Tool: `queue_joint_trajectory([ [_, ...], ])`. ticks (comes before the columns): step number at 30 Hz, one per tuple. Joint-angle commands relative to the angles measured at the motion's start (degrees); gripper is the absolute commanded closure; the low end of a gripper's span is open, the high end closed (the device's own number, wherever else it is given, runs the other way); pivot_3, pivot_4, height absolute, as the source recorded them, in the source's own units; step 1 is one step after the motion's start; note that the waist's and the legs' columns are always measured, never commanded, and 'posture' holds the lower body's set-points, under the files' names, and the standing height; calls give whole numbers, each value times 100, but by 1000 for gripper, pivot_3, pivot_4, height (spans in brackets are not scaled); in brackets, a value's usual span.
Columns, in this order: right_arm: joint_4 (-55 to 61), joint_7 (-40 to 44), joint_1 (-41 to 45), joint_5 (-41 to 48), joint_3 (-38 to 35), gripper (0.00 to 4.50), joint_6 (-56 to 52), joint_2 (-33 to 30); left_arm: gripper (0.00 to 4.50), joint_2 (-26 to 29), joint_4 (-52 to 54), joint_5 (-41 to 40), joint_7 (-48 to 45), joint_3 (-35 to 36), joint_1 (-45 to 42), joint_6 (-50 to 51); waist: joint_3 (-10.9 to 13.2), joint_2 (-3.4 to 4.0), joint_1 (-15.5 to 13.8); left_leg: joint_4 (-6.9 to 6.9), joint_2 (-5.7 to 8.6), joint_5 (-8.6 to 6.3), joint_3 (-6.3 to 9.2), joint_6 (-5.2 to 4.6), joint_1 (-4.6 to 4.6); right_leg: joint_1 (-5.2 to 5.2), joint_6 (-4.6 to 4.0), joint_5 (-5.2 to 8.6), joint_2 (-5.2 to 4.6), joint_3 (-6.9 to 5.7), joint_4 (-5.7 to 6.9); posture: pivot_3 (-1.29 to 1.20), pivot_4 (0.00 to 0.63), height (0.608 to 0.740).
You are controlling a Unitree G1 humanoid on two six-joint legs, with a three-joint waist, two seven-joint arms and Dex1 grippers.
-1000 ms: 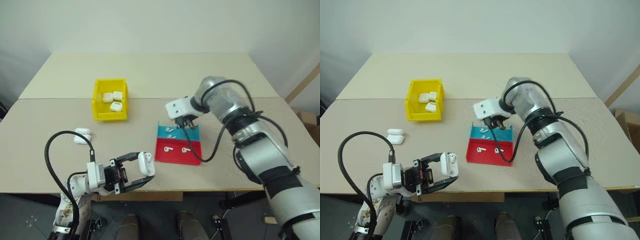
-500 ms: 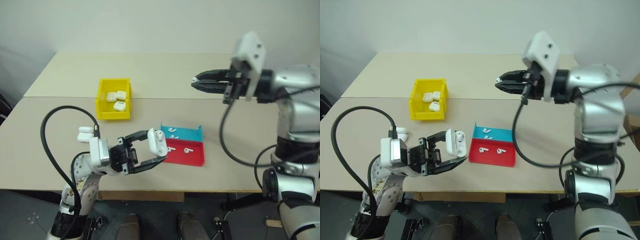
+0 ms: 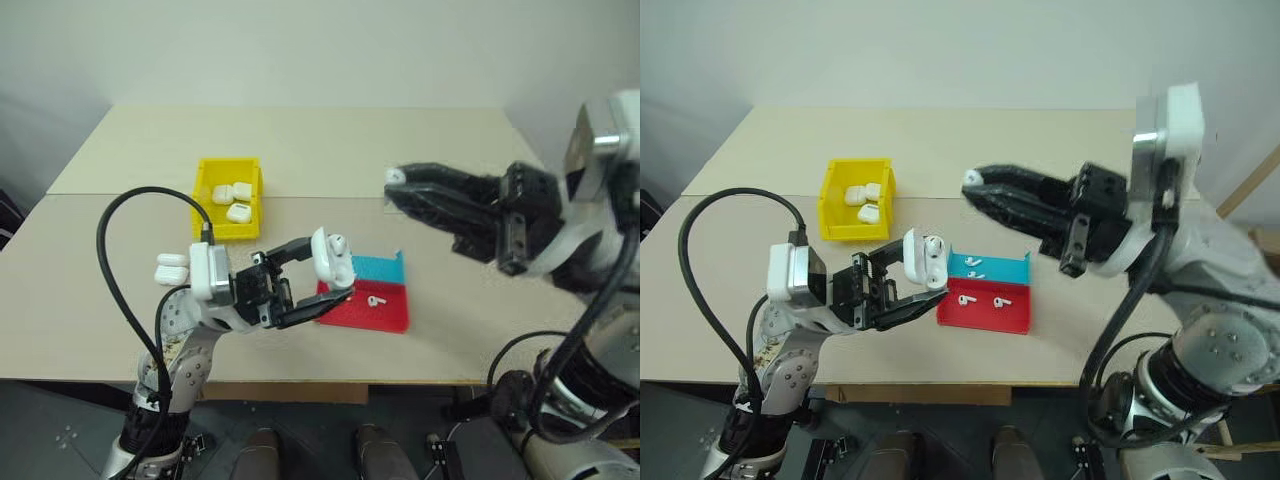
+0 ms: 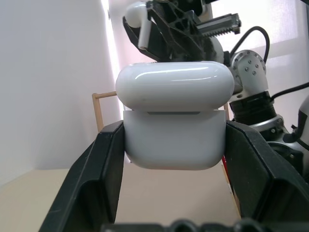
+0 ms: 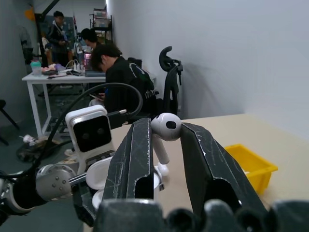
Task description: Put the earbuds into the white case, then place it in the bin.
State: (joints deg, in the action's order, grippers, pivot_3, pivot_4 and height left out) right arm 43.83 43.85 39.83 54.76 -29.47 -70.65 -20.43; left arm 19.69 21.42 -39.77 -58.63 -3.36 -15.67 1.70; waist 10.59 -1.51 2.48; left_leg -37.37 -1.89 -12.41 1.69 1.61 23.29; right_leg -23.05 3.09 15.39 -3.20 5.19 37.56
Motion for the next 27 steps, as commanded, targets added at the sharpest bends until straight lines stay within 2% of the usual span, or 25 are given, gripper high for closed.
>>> queue_joint_trajectory([
  [1,182,-510,-181,584,228,3634,333,-5,1735,-91,2,-11,5,15,-120,-58,0,0,1,0,0,0,0,0,-1,-1,0,0,0,0,1,0,150,740],
  [7,-69,-940,-362,1263,602,3634,568,-407,1735,-196,-214,-10,-129,35,-217,-125,-1,1,8,0,-1,1,-1,-2,-3,0,0,0,3,1,0,0,150,740],
  [15,-221,-1108,-576,1951,952,3634,1008,-1012,1735,-235,-257,-123,-126,115,-506,11,-1,0,-1,1,-1,1,1,-3,1,0,1,1,3,0,-5,0,150,740],
  [27,-216,-1144,-818,1844,1521,3634,1728,-1463,1735,-214,-421,-225,-175,215,-869,235,-1,-1,-2,2,-1,1,0,-3,2,0,3,2,3,0,-7,0,150,740],
])
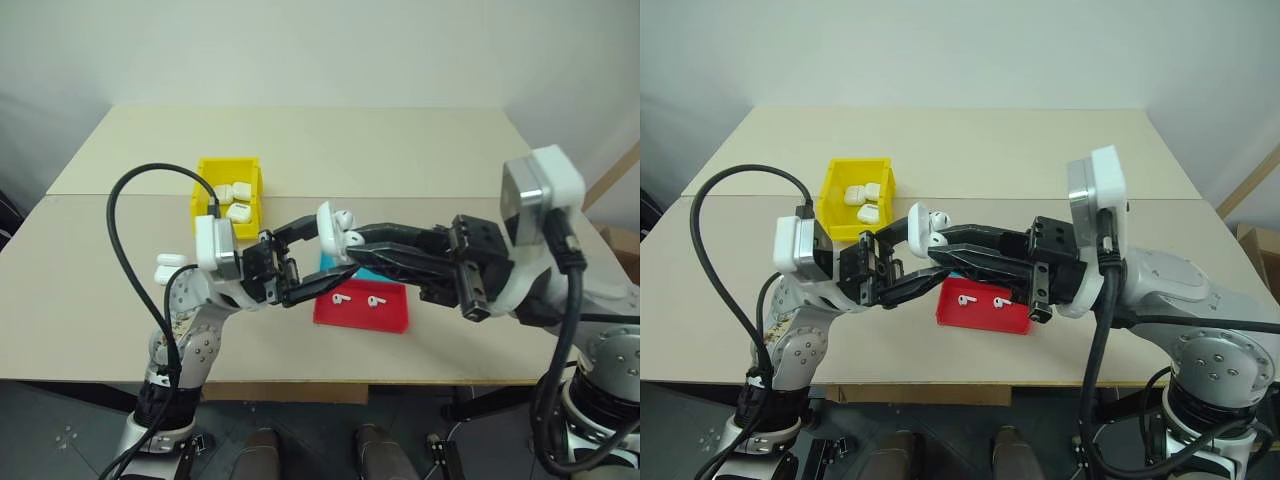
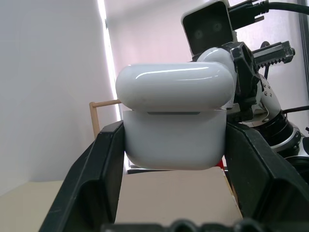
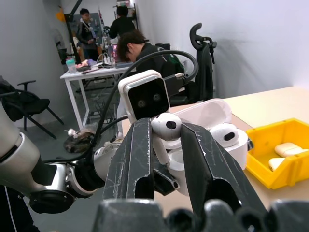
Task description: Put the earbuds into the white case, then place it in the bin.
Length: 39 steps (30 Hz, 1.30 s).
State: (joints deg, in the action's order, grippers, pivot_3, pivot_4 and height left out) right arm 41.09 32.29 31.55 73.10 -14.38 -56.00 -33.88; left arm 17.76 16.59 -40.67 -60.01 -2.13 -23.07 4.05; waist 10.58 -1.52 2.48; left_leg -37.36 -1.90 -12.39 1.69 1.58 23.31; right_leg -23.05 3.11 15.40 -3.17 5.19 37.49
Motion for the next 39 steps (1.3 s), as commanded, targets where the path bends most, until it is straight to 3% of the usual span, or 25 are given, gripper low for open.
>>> queue_joint_trajectory([
  [1,50,19,6,11,37,3634,316,-154,1735,-28,42,-132,-47,97,-135,-3,0,0,-2,0,1,0,0,0,0,0,0,0,0,0,0,0,150,740],
  [13,-243,111,62,268,9,3634,698,-481,1735,-177,462,80,-80,-135,547,-253,1,-1,-23,0,0,1,0,-1,0,1,0,-1,-1,1,-2,0,150,740],
  [39,-206,174,-254,212,450,3634,755,-664,1735,-214,294,115,-216,-120,523,-408,0,-2,-22,1,0,2,0,-4,2,3,1,-1,0,0,-10,0,150,740],
])
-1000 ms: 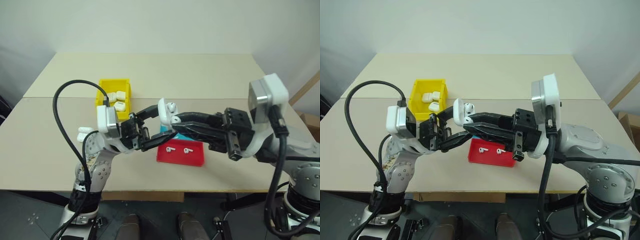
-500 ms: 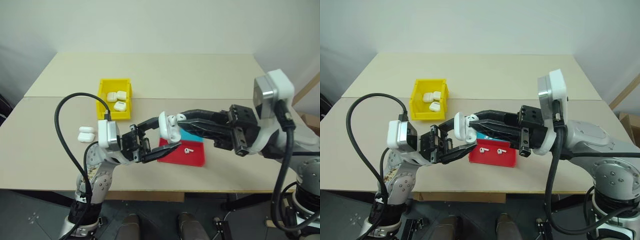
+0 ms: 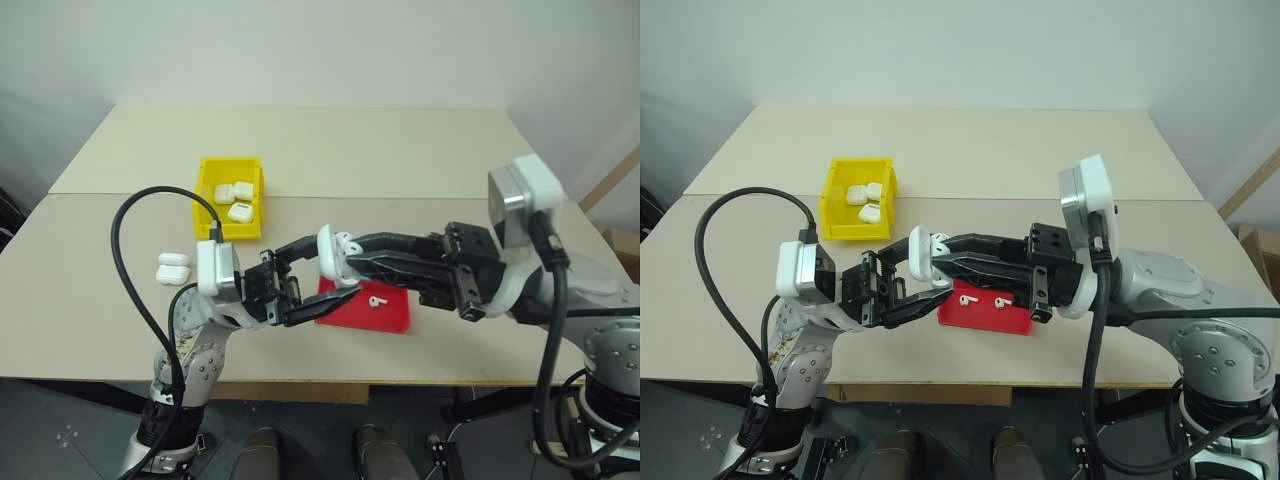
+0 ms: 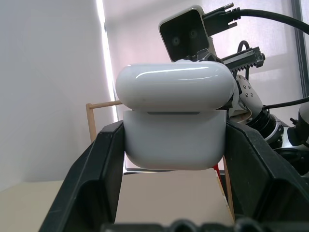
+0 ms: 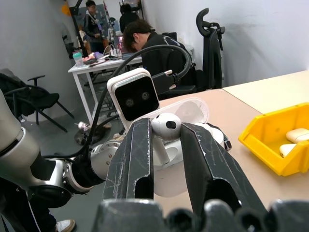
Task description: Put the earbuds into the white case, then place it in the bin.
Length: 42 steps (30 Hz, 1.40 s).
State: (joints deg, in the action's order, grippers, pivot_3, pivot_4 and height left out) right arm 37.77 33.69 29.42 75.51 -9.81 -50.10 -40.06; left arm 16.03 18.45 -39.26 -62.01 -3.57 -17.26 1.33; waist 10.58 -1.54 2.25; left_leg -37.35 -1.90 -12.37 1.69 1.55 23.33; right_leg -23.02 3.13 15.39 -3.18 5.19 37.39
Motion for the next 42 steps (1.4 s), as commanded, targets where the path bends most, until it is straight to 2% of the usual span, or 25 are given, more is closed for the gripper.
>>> queue_joint_trajectory([
  [1,117,31,-46,-26,8,3634,150,-57,1735,-44,109,-22,-14,24,-58,-136,0,0,1,0,0,0,0,0,0,0,0,0,0,0,0,0,150,740],
  [16,191,176,-126,-227,130,3634,306,-146,1735,-107,174,33,39,17,-47,-127,0,0,1,0,0,0,0,0,0,0,0,0,0,0,-1,0,150,740],
  [17,201,195,-129,-258,130,3110,333,-145,1735,-107,176,34,44,16,-48,-125,0,0,1,0,0,0,0,0,0,0,0,0,0,0,-1,0,150,740],
  [21,314,259,-194,-468,80,1871,509,-141,1735,-113,170,30,47,15,-54,-131,0,0,-1,0,0,0,0,0,0,0,0,0,0,0,-1,0,150,740],
  [27,299,461,-308,-550,-20,1871,598,-287,1735,-121,129,35,30,15,-74,-141,0,0,-1,0,0,0,0,0,0,1,1,0,0,0,-2,0,150,740],
  [33,-112,1095,-371,-579,-565,1871,725,-739,1735,-41,-60,39,-102,117,-160,-161,0,-1,-12,0,1,0,0,0,-1,4,1,-1,0,-1,-7,0,150,740],
  [36,-523,1632,131,-982,-601,1871,844,-1205,1735,-25,-160,33,-164,148,-219,-160,0,0,2,-1,0,0,-1,0,-4,8,2,-3,0,-1,-11,0,150,740],
  [39,-1089,2226,1065,-1283,-271,1871,797,-1599,1735,-40,-255,42,-238,159,-267,-162,0,0,19,1,-4,0,-5,0,-6,4,2,-4,3,1,-14,0,150,740],
  [40,-1388,2457,1629,-1321,-12,1871,557,-1719,1735,-36,-286,45,-254,162,-287,-150,0,1,23,5,-5,0,-3,0,-6,5,1,-4,4,0,-16,0,150,740],
  [42,-1816,2755,2536,-1714,500,2257,444,-1765,1735,-40,-373,55,-297,171,-343,-151,10,24,44,5,-5,1,-14,-1,-3,-2,1,-7,5,12,-18,0,150,740],
])
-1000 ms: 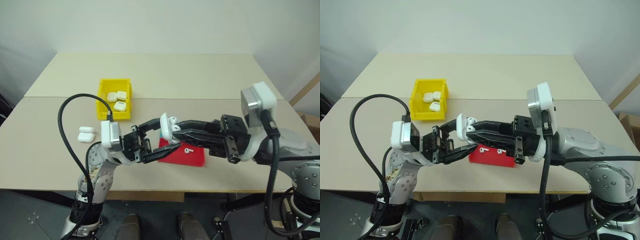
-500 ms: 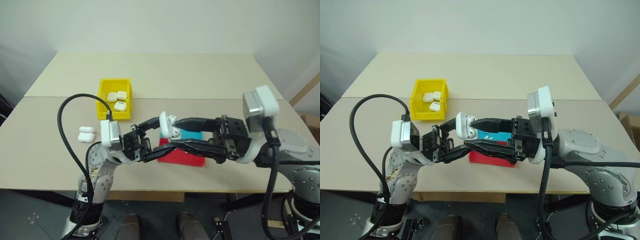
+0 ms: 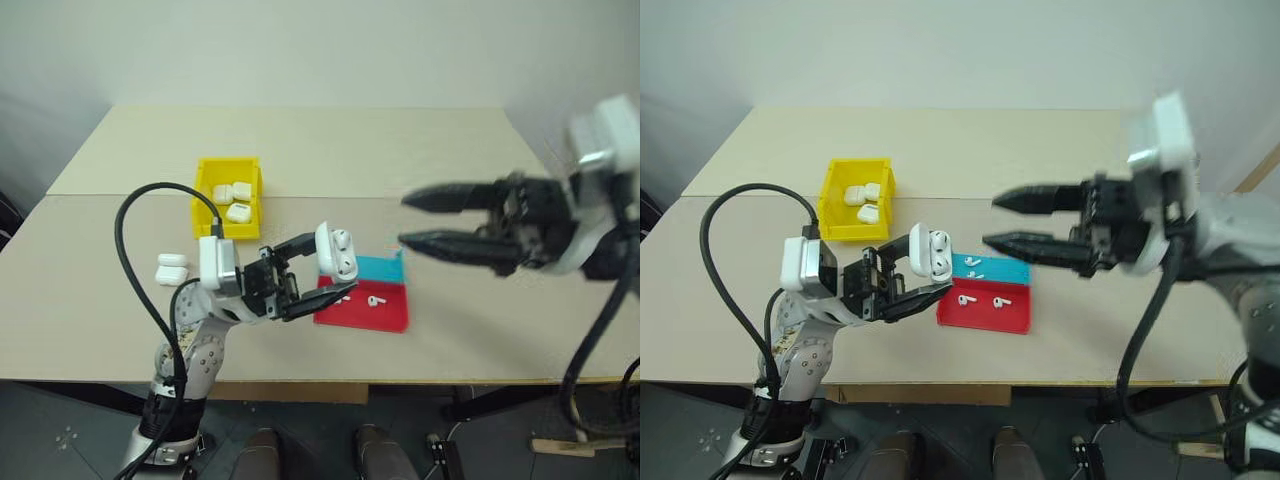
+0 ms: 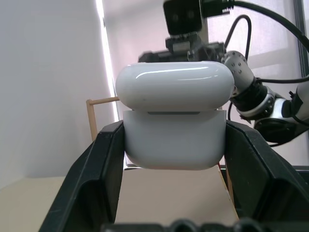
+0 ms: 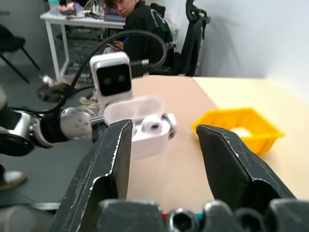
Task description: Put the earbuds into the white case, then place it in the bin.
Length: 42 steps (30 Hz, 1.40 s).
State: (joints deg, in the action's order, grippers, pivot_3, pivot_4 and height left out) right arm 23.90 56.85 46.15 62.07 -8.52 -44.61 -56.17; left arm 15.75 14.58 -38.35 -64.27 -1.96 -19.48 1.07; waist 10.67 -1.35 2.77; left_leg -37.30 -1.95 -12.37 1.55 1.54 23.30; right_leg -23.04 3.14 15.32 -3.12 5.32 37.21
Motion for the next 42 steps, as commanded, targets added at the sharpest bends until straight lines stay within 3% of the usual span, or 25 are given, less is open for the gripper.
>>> queue_joint_trajectory([
  [1,-655,606,1277,-603,662,2481,-150,-135,1735,-17,-40,-29,-94,12,-151,-134,1,5,-9,3,0,1,-3,-2,0,-4,1,-1,0,4,-1,0,150,740],
  [7,-1594,1689,3247,-1789,2243,4457,-583,260,1735,-79,-223,43,-225,-47,-209,-245,1,6,-26,5,-1,1,-5,-2,9,-14,1,-1,-2,3,-5,0,150,740],
  [10,-1850,2009,3798,-2639,2909,4457,-245,608,1735,-95,-307,61,-239,-49,-283,-276,1,7,-36,5,0,1,1,-2,17,-19,1,-1,-5,-4,-3,0,150,740],
  [15,-2486,2349,4366,-3318,3369,4457,-132,1314,1735,-98,-370,79,-267,-41,-298,-329,1,5,-47,-2,4,1,6,-2,21,-17,2,-4,-10,-12,0,0,150,740],
  [22,-3121,2436,4653,-4107,3467,4457,478,2134,1735,-127,-462,129,-263,-31,-316,-331,1,5,-41,-3,3,1,11,-2,22,-18,-1,-5,-10,-17,3,0,150,740],
  [29,-3494,2847,4512,-4870,3761,4457,1508,2545,1735,-116,-857,259,-339,21,-466,-436,0,6,-35,-5,4,1,14,-2,19,-17,-1,-6,-9,-20,10,0,150,740],
  [33,-3018,3264,3825,-4888,3513,4457,1910,1945,1735,-96,-995,307,-399,50,-495,-516,-1,3,-99,-7,4,1,28,-2,23,-10,-1,-6,-11,-34,5,0,150,740],
  [42,-2762,3477,3529,-4892,3432,4457,2106,1810,1735,-73,-1111,349,-468,94,-520,-586,0,5,-18,-9,5,1,27,-2,21,-21,-1,-6,-12,-32,24,0,150,740],
])
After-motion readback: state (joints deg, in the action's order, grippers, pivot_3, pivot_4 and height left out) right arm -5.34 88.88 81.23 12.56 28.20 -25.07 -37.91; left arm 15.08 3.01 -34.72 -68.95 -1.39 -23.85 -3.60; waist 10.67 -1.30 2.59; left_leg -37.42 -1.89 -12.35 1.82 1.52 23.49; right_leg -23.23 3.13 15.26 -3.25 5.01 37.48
